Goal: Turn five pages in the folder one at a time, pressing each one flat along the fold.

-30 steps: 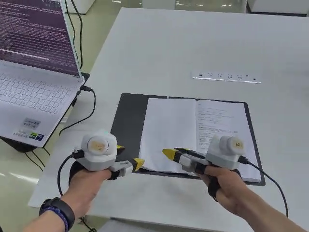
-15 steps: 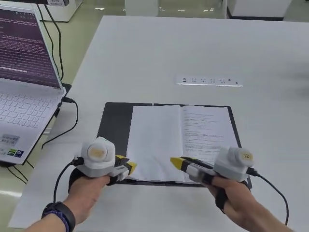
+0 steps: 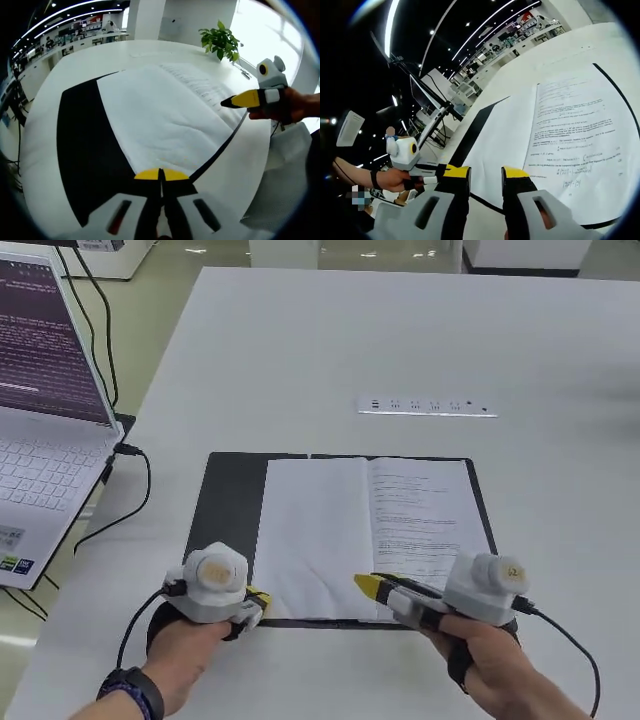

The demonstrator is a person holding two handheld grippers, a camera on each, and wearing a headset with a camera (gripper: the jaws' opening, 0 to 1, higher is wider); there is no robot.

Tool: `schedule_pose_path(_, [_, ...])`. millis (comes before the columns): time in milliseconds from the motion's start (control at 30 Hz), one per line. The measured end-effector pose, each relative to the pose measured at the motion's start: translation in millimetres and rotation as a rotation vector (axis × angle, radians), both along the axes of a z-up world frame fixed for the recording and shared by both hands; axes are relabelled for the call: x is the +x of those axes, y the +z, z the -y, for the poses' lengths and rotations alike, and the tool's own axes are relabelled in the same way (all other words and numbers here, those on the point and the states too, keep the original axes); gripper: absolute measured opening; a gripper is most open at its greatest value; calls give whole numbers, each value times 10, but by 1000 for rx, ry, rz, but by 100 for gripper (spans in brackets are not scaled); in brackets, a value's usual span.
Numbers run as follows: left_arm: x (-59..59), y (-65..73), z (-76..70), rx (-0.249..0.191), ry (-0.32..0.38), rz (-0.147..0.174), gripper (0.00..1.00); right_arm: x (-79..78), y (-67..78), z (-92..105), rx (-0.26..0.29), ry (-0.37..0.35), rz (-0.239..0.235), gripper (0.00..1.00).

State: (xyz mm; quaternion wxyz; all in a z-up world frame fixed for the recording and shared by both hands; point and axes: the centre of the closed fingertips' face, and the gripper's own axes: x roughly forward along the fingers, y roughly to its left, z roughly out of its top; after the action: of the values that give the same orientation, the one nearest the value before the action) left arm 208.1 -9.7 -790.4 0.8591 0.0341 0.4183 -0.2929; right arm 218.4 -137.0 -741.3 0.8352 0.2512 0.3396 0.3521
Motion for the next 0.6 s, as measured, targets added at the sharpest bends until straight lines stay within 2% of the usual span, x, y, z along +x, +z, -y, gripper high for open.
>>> schedule_pose_path(133, [1, 6, 1, 10, 10, 4, 0, 3, -77, -59, -17, 36, -4, 23])
schedule_pose_path(233, [6, 2, -3, 9, 9, 7, 0, 19, -67, -95, -15, 45, -5, 22])
schedule_pose_path(367, [3, 0, -4, 11, -4, 9, 0, 86, -57, -117, -20, 55, 6, 22])
schedule_pose_path(600, [-4, -3, -5, -15, -6, 0, 0, 266, -63, -102, -22, 42, 14, 19])
